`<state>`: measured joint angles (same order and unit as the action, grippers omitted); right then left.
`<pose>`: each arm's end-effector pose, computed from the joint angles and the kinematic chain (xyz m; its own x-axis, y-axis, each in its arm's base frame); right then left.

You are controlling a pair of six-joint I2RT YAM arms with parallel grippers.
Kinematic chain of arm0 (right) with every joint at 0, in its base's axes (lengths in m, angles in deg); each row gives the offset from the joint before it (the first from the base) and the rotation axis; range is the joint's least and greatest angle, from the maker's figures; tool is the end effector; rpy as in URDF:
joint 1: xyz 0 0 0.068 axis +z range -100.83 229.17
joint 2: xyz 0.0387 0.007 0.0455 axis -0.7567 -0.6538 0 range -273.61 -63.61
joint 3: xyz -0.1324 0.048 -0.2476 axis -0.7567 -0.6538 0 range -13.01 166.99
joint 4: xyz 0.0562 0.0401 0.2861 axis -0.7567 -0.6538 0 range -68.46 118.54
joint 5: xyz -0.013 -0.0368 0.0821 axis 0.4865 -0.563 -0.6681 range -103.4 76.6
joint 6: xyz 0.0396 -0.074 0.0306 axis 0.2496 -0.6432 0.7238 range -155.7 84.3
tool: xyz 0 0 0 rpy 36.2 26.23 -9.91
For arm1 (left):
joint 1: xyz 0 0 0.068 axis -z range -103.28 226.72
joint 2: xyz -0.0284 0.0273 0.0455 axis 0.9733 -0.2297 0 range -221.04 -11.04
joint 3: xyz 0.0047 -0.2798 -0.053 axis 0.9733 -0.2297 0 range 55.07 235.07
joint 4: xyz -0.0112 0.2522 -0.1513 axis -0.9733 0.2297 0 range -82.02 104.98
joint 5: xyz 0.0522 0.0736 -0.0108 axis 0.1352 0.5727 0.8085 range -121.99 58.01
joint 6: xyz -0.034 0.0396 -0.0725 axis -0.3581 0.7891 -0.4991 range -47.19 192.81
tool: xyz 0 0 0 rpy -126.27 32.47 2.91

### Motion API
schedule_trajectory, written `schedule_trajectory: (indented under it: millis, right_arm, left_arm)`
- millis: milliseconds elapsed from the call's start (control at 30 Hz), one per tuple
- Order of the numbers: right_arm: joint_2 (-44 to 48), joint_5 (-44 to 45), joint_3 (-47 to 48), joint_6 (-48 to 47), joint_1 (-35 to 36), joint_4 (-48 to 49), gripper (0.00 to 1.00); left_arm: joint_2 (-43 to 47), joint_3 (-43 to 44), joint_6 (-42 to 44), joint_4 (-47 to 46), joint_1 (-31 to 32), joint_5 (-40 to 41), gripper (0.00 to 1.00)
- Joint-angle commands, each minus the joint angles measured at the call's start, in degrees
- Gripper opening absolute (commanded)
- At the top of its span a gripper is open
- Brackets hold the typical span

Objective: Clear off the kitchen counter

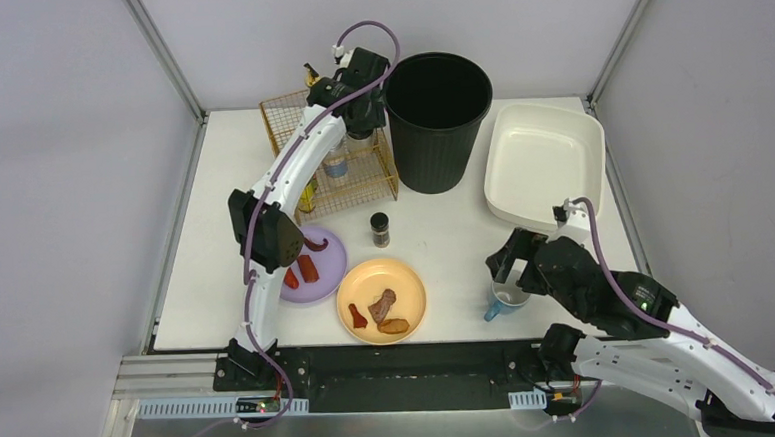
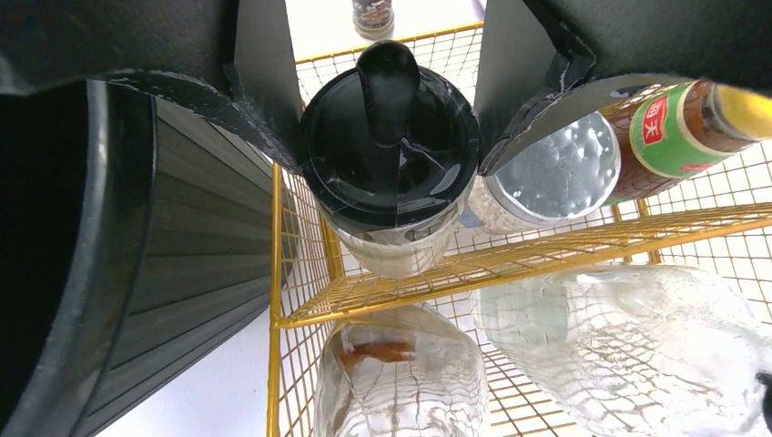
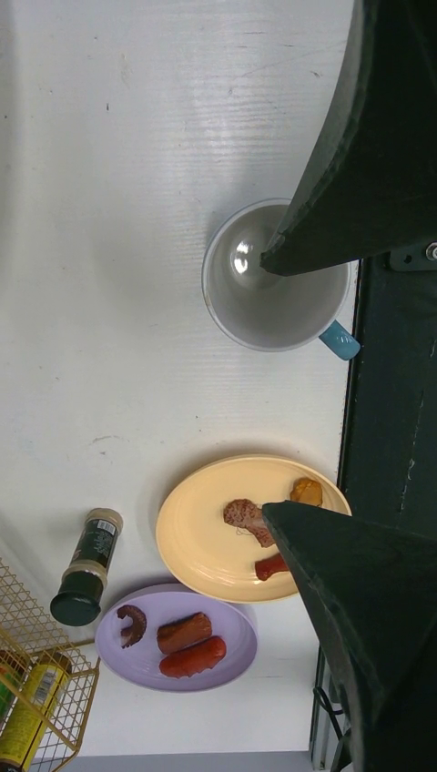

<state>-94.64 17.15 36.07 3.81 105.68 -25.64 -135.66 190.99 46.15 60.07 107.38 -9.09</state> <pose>0.1143 0.0992 0.3156 -0.5639 0.1408 -0.8137 -0.1724 0.9436 0.2827 0.4899 -0.2544 0.3584 -0.5993 -0.1252 -0.7907 -0.0588 0.9919 -0.1124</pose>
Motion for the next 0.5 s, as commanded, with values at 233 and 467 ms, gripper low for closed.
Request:
schedule_trajectory:
  millis: [233, 467]
  right_arm:
    - [-0.8, -0.5, 0.5, -0.5, 0.3, 1.4, 0.99]
    - [-0.8, -0.5, 0.5, -0.5, 0.2, 1.3, 0.99]
  left_arm:
    - [-1.9, 0.5, -3.5, -3.5, -1.2, -0.3, 0.00]
    - [-3.0, -1.4, -4.8, -3.7, -1.5, -0.9, 0.00]
